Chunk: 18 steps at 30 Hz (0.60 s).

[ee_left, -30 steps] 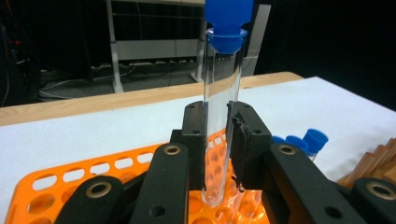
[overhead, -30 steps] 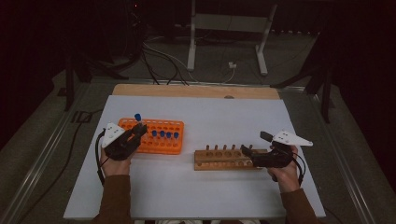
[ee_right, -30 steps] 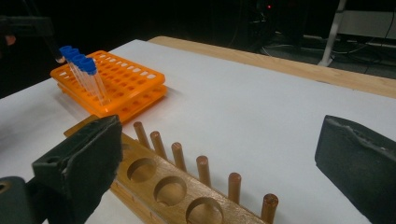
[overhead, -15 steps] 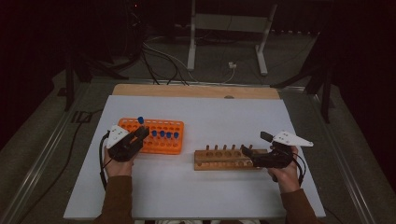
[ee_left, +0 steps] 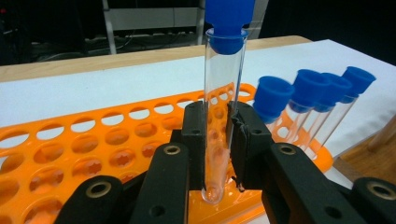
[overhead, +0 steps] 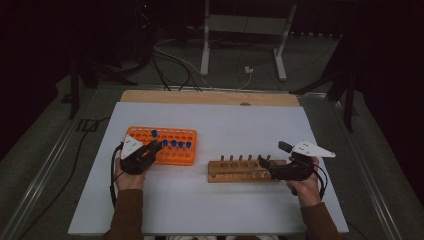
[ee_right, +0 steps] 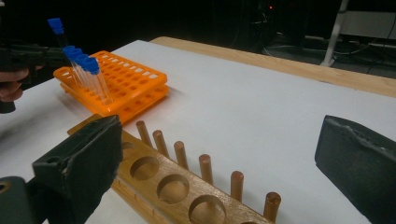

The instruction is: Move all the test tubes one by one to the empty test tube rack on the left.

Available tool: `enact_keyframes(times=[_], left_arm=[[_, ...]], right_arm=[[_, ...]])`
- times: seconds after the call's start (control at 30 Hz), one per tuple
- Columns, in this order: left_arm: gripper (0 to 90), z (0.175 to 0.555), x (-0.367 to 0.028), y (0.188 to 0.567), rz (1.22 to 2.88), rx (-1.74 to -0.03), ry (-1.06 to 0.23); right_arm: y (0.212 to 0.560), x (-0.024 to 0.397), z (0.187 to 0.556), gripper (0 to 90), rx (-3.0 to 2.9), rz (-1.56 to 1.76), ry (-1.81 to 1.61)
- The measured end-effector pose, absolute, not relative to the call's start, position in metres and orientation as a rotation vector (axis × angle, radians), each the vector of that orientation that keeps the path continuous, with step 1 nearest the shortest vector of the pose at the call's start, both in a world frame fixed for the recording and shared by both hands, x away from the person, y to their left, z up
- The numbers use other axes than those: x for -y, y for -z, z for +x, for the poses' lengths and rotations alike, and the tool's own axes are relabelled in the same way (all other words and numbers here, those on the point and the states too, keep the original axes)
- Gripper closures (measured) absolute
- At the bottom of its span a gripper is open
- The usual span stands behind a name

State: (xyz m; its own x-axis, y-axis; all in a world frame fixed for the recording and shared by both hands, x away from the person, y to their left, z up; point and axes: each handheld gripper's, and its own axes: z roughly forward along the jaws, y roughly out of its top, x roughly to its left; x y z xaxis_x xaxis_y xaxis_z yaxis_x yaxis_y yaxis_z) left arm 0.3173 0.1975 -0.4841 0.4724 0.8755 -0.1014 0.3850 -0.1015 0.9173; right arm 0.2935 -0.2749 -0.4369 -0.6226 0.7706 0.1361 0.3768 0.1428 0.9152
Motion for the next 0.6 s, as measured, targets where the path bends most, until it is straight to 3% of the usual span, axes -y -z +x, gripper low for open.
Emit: enact_keyframes(times=[0.6], left_arm=[[78.2,0.3168,-0.1940,0.4916,1.791,-1.094,-0.592]], right_arm=[[0.4379,0.2754,0.2929,1.2,-2.065,1.096,-1.478]])
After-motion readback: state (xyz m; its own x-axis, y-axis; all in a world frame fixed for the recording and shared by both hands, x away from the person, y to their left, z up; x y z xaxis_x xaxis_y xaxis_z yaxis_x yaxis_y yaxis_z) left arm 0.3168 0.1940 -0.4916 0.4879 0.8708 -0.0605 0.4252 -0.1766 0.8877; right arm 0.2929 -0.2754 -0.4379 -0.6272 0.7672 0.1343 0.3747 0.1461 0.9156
